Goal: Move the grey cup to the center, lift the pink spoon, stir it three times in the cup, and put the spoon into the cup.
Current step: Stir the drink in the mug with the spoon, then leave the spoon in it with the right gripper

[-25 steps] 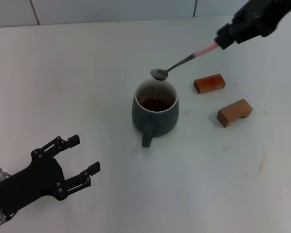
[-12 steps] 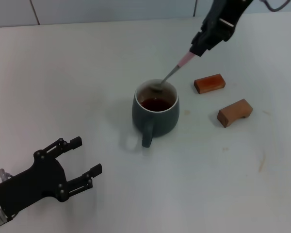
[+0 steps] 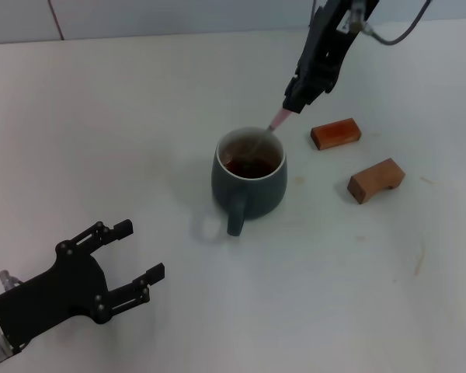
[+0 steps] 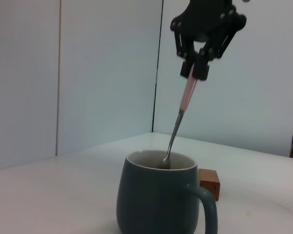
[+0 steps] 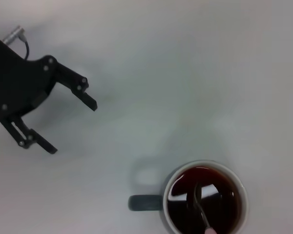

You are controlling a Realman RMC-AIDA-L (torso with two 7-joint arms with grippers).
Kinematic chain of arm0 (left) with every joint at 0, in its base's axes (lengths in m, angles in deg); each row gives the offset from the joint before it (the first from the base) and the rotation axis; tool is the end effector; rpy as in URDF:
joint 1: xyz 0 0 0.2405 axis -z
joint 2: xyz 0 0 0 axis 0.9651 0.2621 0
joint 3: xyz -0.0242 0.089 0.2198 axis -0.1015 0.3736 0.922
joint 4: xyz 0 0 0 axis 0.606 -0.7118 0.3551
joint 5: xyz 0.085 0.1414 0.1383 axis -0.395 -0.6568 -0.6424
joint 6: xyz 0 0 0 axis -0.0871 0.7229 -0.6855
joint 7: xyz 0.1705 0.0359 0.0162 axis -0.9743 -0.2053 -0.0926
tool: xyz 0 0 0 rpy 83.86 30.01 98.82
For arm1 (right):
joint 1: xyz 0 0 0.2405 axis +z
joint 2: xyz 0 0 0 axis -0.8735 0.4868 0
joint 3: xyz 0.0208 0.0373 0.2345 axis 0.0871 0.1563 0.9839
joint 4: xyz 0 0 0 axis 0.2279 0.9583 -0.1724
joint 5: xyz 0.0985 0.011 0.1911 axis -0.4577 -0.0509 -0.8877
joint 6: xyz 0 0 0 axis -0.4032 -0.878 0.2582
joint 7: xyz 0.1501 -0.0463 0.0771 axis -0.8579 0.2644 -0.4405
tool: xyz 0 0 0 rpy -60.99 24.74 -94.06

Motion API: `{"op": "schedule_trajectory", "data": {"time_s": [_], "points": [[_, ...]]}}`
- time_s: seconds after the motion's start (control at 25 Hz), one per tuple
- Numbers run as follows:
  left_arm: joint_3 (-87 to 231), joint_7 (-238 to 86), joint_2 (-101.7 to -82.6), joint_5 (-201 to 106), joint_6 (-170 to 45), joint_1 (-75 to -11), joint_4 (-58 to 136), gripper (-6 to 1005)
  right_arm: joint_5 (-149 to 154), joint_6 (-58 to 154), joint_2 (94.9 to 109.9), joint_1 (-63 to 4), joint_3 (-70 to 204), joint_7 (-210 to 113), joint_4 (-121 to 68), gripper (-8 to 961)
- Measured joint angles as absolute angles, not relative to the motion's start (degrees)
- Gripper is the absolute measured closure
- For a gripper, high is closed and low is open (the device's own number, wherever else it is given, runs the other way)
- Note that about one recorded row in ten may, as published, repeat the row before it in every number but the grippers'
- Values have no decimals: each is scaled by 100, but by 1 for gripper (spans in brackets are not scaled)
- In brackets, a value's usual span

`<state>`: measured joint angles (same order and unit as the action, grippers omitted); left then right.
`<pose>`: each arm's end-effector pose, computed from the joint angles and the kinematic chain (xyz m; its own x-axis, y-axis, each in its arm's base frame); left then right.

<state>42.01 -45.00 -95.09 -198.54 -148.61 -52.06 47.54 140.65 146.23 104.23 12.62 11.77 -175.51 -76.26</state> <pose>-0.3026 0.2352 -0.0615 0.7653 0.1311 0.6302 0.4160 -0.8478 -0.3289 0.0414 0.4000 0.0069 0.8439 -0.2823 0.4562 -0.2342 -0.9589 -0.1602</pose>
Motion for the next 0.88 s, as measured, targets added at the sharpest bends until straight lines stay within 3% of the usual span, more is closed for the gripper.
{"op": "schedule_trajectory", "data": {"time_s": [0.4, 0.88], "points": [[4201, -4500, -9508, -19841, -14855, -5225, 4753, 178, 14420, 14171, 10693, 1521, 916, -17458, -7132, 837], [4201, -4500, -9508, -19834, -14857, -5252, 4731, 178, 14763, 13791, 10776, 1662, 921, -17449, -6839, 836]]}}
